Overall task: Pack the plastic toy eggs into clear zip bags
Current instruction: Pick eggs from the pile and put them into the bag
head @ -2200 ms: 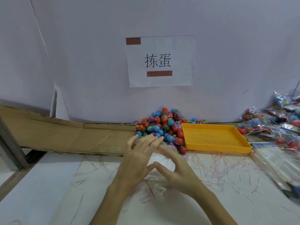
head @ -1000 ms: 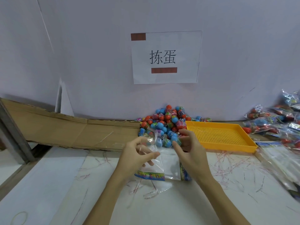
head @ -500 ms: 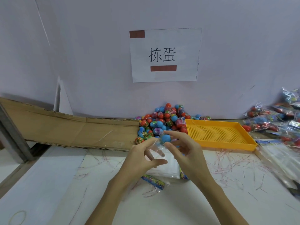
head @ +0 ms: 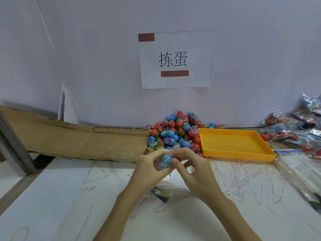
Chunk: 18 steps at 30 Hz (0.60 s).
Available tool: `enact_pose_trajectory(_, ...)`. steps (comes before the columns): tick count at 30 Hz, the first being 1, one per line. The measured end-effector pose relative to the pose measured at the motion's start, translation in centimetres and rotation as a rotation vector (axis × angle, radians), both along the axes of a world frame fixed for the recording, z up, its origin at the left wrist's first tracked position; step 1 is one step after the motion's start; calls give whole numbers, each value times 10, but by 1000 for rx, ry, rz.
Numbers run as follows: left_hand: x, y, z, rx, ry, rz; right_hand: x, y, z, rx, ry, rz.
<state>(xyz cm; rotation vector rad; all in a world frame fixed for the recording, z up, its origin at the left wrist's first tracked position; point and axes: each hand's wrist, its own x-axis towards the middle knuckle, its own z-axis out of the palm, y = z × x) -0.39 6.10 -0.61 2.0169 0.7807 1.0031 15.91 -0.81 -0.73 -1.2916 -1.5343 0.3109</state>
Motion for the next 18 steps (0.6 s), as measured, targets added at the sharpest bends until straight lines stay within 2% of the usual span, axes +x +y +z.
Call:
enact_pose_trajectory(5,0,2,-5,-48,23,1,-4,-3,0,4,-48,49)
enact_pose_trajectory(10,0,6,-10,-38,105,15,-10,-4,-8,-133,-103,129)
enact_pose_trajectory(13,-1,7,-9,-14,85,29,-8,-1,-6,-111,-38,96)
enact_pose_trajectory(16,-1,6,-5,91,189,107,-4,1,-4,-49,-38,-1)
enact_pose_trajectory(18,-1,5,-3,96,231,129,-4,-1,-2,-18,-68,-25)
